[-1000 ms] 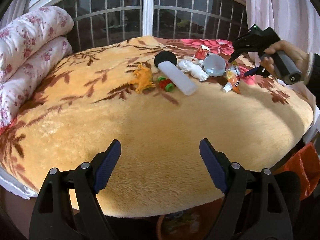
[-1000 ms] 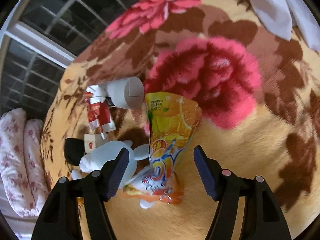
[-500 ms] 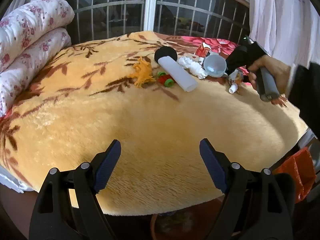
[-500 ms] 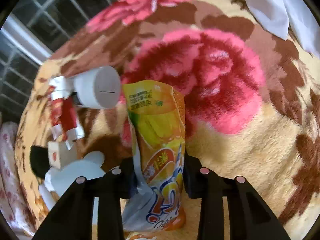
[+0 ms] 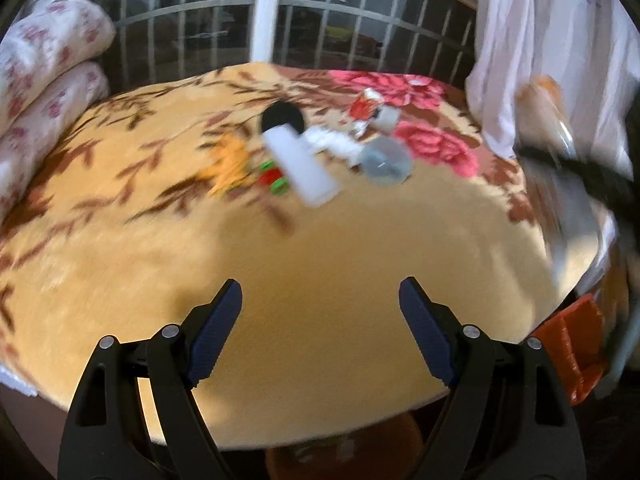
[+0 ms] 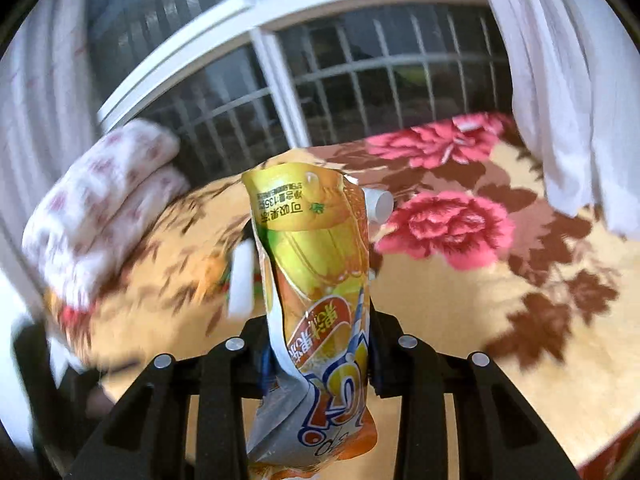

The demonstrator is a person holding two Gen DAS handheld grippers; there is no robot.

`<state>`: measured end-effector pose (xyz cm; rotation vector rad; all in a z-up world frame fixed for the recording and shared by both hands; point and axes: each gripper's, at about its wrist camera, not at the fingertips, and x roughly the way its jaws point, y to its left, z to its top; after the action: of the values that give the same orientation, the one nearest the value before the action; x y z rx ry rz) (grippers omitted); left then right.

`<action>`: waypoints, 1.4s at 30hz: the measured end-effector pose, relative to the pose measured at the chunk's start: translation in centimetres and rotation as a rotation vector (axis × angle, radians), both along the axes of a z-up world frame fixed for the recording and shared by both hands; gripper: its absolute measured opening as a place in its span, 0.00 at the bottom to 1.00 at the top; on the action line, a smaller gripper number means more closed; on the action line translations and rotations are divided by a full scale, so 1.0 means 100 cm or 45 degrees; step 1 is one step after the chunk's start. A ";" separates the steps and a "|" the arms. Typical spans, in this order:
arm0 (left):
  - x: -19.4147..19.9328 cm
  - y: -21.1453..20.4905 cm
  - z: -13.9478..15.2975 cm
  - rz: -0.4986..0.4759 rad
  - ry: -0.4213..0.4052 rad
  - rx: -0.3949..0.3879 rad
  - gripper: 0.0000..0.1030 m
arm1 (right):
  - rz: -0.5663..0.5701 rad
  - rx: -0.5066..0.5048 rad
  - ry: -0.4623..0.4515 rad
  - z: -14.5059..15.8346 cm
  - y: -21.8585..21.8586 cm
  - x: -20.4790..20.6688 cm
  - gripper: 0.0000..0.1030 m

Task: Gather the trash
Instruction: 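Grasp the pale blue plastic cup with the left tool while right holds the pouch, then lower both tools over the orange bucket and release the pouch and cup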

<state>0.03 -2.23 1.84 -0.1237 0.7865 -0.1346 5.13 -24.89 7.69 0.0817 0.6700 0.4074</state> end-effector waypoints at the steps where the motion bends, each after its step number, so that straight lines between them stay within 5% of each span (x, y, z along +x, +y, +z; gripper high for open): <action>1: 0.009 -0.006 0.004 -0.013 0.000 -0.012 0.77 | 0.010 -0.020 -0.023 0.000 -0.003 -0.014 0.34; 6: 0.075 -0.042 0.015 -0.026 0.066 -0.148 0.77 | -0.010 -0.093 -0.138 -0.016 -0.016 -0.085 0.34; 11: 0.138 -0.068 0.007 0.012 0.178 -0.318 0.77 | -0.035 -0.123 -0.150 -0.033 -0.032 -0.112 0.34; 24: 0.229 -0.080 -0.033 0.186 0.322 -0.404 0.77 | -0.001 0.006 -0.122 -0.051 -0.049 -0.114 0.34; 25: 0.233 -0.082 -0.036 0.179 0.326 -0.399 0.75 | 0.005 0.011 -0.116 -0.052 -0.048 -0.113 0.34; 26: 0.236 -0.085 -0.037 0.168 0.325 -0.388 0.62 | 0.010 0.016 -0.106 -0.054 -0.047 -0.111 0.34; 27: 0.238 -0.088 -0.039 0.151 0.329 -0.370 0.36 | 0.008 0.021 -0.102 -0.055 -0.045 -0.111 0.34; 28: 0.241 -0.092 -0.041 0.128 0.339 -0.350 0.21 | 0.008 0.026 -0.096 -0.056 -0.045 -0.110 0.34; 29: 0.244 -0.094 -0.044 0.114 0.353 -0.335 0.17 | 0.013 0.031 -0.089 -0.057 -0.043 -0.110 0.34; 36: 0.215 -0.094 -0.021 0.017 0.267 -0.291 0.11 | 0.034 0.006 -0.116 -0.053 -0.032 -0.116 0.34; 42: 0.148 -0.076 0.025 -0.092 0.114 -0.265 0.11 | 0.031 0.003 -0.127 -0.043 -0.023 -0.120 0.34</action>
<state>14.85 -9.87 4.37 -0.3000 0.8655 -0.2806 -6.85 -27.22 3.40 0.0550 0.5727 0.4326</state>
